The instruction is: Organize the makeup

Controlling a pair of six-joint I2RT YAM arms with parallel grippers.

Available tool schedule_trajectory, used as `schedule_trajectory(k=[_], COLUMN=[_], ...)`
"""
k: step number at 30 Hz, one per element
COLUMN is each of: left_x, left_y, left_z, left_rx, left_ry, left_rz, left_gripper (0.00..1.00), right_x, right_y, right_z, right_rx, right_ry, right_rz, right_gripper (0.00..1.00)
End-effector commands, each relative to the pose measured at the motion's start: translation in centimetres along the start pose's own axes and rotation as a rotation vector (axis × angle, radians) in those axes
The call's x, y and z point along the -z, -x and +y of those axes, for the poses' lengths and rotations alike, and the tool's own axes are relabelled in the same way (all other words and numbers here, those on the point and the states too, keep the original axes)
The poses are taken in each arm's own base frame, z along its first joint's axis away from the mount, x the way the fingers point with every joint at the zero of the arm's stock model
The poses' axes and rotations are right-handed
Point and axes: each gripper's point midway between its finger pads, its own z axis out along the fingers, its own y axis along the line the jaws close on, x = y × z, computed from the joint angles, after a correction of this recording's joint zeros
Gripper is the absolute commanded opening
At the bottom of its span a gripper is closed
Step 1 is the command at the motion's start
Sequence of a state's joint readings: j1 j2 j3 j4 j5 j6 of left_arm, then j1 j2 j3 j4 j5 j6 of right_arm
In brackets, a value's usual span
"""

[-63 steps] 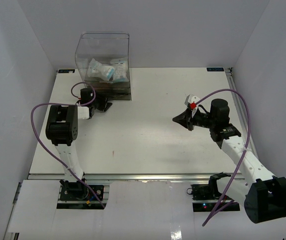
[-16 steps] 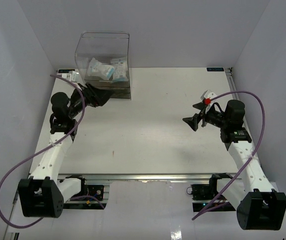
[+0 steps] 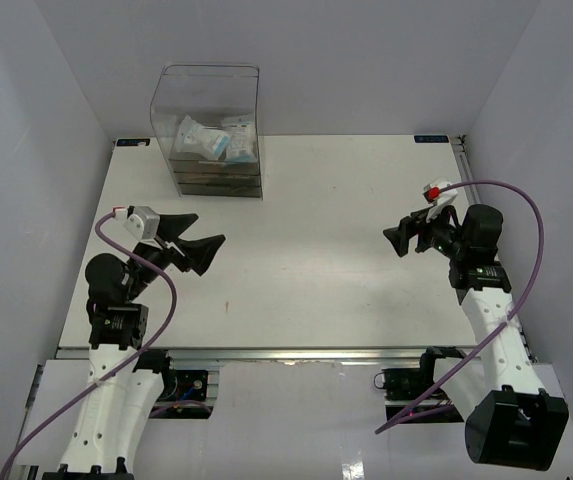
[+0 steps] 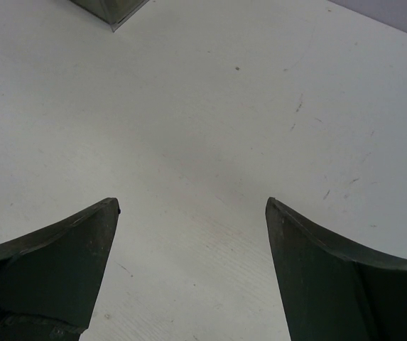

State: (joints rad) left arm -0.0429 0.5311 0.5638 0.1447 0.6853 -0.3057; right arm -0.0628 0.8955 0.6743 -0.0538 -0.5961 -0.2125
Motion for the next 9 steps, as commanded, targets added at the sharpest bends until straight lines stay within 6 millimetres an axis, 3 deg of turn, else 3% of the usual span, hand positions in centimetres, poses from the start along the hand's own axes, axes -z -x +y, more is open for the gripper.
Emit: schedule_trajectory(k=[1, 9], left_x=[0.2, 0.1], left_y=[-0.3, -0.8], left_z=[0.5, 0.7], left_rx=[-0.026, -0.007], left_ry=[0.033, 0.031], left_rz=[0.018, 0.036], left_gripper=[0.98, 0.98], right_x=[0.6, 0.8], right_y=[1.8, 1.4], right_z=[-1.4, -2.6], right_rx=[-0.047, -0.105], right_ry=[-0.074, -0.131], right_rz=[-0.075, -0.066], right_gripper=[0.9, 0.9])
